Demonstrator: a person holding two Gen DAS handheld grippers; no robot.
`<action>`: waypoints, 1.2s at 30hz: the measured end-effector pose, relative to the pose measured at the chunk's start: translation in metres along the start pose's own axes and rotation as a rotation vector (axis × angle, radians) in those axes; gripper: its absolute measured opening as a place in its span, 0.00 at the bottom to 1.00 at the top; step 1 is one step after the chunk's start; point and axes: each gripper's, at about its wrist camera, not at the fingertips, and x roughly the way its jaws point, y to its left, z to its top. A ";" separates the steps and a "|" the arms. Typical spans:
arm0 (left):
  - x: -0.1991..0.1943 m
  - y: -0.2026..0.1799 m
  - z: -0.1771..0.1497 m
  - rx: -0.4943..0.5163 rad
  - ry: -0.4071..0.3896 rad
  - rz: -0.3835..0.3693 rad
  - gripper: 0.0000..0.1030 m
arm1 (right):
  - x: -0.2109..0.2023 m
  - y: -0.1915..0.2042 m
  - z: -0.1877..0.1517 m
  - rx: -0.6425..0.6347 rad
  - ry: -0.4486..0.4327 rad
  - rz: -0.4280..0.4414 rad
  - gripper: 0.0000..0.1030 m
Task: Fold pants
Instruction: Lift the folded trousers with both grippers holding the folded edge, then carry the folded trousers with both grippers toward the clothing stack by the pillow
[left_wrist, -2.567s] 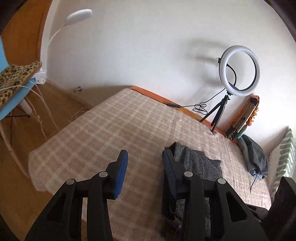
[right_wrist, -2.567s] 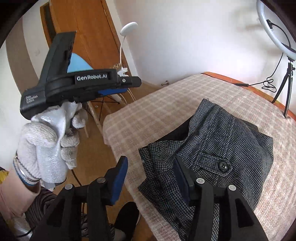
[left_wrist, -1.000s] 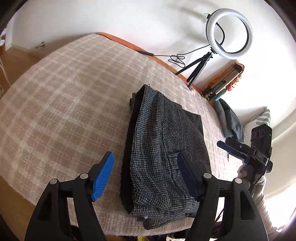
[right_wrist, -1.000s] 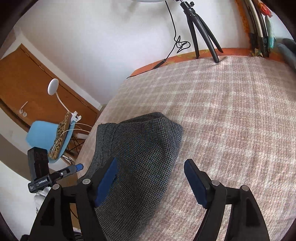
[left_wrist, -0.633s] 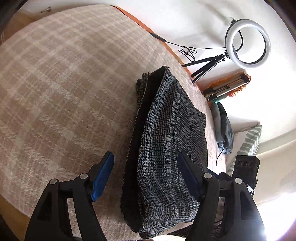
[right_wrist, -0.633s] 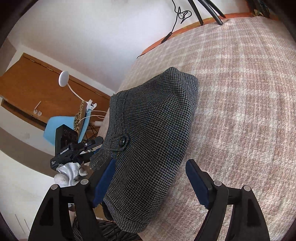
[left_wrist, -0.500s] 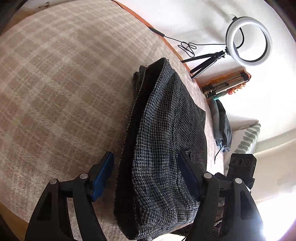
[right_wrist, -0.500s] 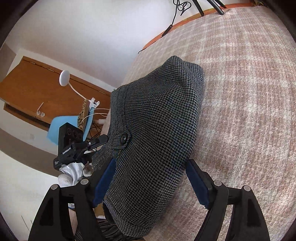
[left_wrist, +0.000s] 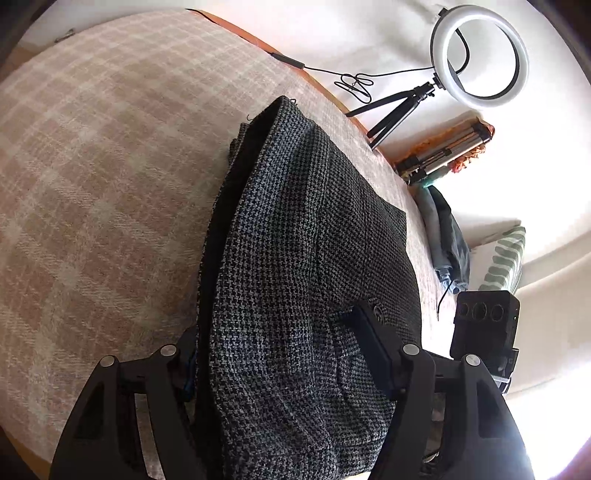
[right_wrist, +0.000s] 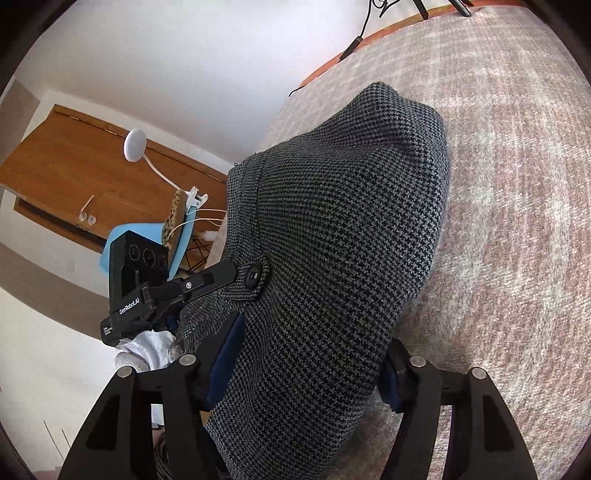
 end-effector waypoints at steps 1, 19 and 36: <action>0.000 -0.003 0.000 0.017 -0.003 0.019 0.60 | 0.002 -0.001 -0.001 0.002 0.005 -0.004 0.48; -0.006 -0.033 -0.004 0.141 -0.101 0.156 0.31 | 0.000 0.044 0.004 -0.194 -0.042 -0.244 0.18; -0.002 -0.024 0.003 0.095 -0.121 0.117 0.30 | -0.008 0.042 0.002 -0.245 -0.032 -0.272 0.16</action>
